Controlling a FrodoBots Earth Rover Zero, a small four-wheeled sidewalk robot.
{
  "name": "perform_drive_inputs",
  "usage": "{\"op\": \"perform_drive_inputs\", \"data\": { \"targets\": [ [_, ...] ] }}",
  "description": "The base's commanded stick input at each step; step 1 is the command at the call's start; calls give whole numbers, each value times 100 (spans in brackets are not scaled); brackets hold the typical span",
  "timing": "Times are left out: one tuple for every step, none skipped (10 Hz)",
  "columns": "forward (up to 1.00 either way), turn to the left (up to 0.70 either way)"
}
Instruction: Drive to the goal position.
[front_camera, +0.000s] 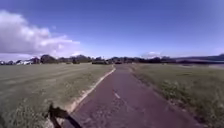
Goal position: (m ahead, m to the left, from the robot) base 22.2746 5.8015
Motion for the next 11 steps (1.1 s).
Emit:
{"op": "perform_drive_inputs", "data": {
  "targets": [
    [70,0],
    [70,0],
    [70,0],
    [70,0],
    [70,0],
    [70,0],
    [70,0],
    [70,0],
    [70,0],
    [70,0],
    [70,0]
  ]
}}
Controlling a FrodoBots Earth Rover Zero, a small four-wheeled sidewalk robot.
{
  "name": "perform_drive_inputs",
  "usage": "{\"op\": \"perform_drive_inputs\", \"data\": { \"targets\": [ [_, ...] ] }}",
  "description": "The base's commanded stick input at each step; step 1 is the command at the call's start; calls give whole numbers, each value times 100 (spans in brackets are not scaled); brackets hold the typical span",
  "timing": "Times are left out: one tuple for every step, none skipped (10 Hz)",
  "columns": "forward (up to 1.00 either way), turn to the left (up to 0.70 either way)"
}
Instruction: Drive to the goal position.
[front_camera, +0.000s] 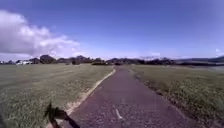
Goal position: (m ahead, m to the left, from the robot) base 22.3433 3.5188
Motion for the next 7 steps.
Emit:
{"op": "perform_drive_inputs", "data": {
  "targets": [
    [70,0],
    [70,0],
    [70,0],
    [70,0],
    [70,0],
    [70,0],
    [70,0]
  ]
}}
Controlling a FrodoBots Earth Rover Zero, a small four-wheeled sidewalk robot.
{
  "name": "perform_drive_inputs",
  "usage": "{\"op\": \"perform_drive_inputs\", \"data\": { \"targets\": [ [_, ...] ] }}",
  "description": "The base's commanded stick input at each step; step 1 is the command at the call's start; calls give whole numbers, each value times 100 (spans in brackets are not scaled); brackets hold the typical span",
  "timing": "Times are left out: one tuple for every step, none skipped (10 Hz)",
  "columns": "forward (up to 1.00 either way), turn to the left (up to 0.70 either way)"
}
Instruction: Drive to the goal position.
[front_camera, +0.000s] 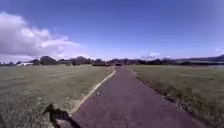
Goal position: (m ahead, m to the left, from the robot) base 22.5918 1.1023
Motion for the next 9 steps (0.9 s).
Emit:
{"op": "perform_drive_inputs", "data": {
  "targets": [
    [70,0],
    [70,0],
    [70,0],
    [70,0],
    [70,0],
    [70,0],
    [70,0],
    [70,0],
    [70,0]
  ]
}}
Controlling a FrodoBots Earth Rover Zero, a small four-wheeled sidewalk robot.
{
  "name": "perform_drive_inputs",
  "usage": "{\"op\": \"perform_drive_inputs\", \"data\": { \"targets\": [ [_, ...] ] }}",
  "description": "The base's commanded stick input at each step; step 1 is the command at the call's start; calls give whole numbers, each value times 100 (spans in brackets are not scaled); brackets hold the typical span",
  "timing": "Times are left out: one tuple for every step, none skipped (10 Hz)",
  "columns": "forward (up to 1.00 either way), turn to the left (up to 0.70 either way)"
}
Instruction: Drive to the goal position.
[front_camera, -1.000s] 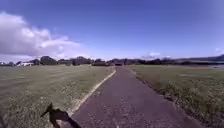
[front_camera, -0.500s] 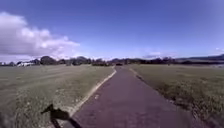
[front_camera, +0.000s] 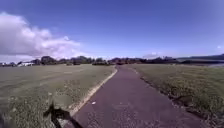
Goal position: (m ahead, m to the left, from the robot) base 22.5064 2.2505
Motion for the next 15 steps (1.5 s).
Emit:
{"op": "perform_drive_inputs", "data": {
  "targets": [
    [70,0],
    [70,0],
    [70,0],
    [70,-1],
    [70,-4],
    [70,-9],
    [70,-14],
    [70,-10],
    [70,-6],
    [70,-4],
    [70,-1],
    [70,0],
    [70,0],
    [70,0],
    [70,0]
  ]
}}
